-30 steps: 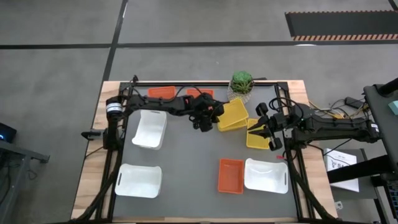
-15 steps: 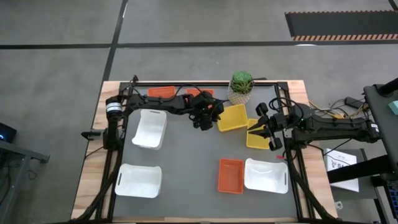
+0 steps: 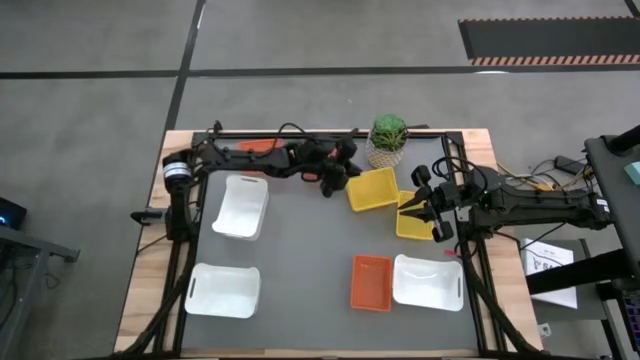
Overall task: Stack baskets by color
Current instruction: Stack the bottom left yellow bin on top of the top yellow bin
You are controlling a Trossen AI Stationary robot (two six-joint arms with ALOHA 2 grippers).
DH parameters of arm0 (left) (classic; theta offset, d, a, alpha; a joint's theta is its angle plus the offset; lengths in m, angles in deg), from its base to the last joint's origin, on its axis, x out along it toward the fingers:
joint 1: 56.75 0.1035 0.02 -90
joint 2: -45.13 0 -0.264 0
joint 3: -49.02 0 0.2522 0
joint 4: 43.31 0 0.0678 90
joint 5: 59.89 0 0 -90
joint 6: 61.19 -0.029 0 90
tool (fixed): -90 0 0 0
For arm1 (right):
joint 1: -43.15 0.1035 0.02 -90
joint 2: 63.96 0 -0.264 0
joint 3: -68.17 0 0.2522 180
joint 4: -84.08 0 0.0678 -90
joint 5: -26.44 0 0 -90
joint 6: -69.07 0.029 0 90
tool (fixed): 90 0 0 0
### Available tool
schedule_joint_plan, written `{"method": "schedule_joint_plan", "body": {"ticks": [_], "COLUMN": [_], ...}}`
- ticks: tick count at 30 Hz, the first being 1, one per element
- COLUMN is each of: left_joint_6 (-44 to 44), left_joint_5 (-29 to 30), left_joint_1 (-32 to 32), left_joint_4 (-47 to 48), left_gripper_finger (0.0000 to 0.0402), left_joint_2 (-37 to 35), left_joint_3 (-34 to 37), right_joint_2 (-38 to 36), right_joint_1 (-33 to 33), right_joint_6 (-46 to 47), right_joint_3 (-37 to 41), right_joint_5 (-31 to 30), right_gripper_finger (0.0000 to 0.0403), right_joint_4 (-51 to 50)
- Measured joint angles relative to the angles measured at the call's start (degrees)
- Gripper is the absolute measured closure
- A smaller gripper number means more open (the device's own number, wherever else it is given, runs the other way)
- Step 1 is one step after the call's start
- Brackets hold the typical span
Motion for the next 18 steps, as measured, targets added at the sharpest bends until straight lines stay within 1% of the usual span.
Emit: {"method": "schedule_joint_plan", "body": {"ticks": [2,7,14,18], "left_joint_6": [0.12,4.41,8.68,9.16], "left_joint_5": [-0.38,-0.31,0.24,1.50], "left_joint_1": [-0.30,-0.20,-0.16,-0.10], "left_joint_4": [-0.29,-0.89,-1.04,-0.89], "left_gripper_finger": [0.0380,0.0399,0.0401,0.0401], "left_joint_2": [0.30,0.86,1.64,1.85], "left_joint_3": [0.65,2.11,3.10,3.23], "right_joint_2": [0.00,0.00,0.00,0.00], "right_joint_1": [0.02,0.00,0.00,0.00], "right_joint_6": [-0.06,-0.35,-0.15,-0.38], "right_joint_3": [0.00,0.00,0.00,0.00], "right_joint_5": [0.01,0.01,0.01,-0.01], "right_gripper_finger": [0.0360,0.0360,0.0360,0.0360], "right_joint_4": [0.00,0.00,0.00,0.00]}}
